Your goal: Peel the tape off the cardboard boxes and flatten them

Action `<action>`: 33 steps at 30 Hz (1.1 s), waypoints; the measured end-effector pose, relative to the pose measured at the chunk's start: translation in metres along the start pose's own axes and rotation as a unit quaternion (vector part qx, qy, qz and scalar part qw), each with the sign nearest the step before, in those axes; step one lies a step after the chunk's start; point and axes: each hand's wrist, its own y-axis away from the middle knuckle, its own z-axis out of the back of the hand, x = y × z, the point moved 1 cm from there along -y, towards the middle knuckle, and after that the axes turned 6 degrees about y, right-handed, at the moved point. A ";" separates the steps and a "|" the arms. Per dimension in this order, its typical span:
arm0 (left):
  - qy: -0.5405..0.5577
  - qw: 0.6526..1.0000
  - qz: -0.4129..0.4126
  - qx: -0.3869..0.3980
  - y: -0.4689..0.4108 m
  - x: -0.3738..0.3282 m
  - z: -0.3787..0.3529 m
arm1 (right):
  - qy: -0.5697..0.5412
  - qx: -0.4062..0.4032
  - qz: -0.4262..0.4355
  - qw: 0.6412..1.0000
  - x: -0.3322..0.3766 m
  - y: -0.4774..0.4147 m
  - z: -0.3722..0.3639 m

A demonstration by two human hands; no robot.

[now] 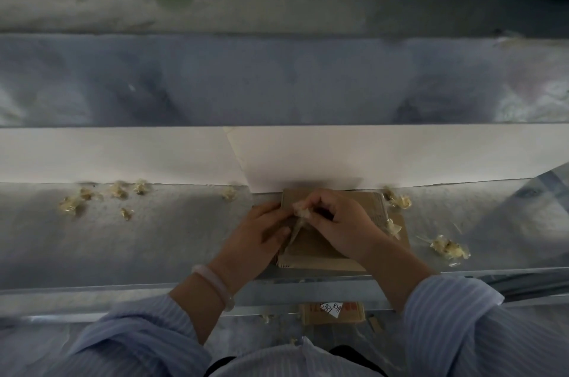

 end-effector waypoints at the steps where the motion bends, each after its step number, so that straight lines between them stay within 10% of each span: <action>1: -0.001 1.000 0.004 -0.003 0.001 -0.001 -0.001 | -0.008 0.001 -0.006 1.000 -0.001 0.001 -0.001; 26: -0.004 1.000 -0.024 -0.015 0.002 -0.003 -0.003 | -0.138 0.003 -0.082 0.987 -0.005 -0.004 -0.001; 31: -0.014 1.000 -0.016 0.003 0.006 0.000 -0.002 | -0.453 -0.126 -0.214 0.856 -0.016 -0.006 0.039; 33: -0.015 1.000 -0.014 -0.001 0.005 0.000 -0.001 | -0.356 -0.105 -0.216 0.903 -0.019 -0.007 0.039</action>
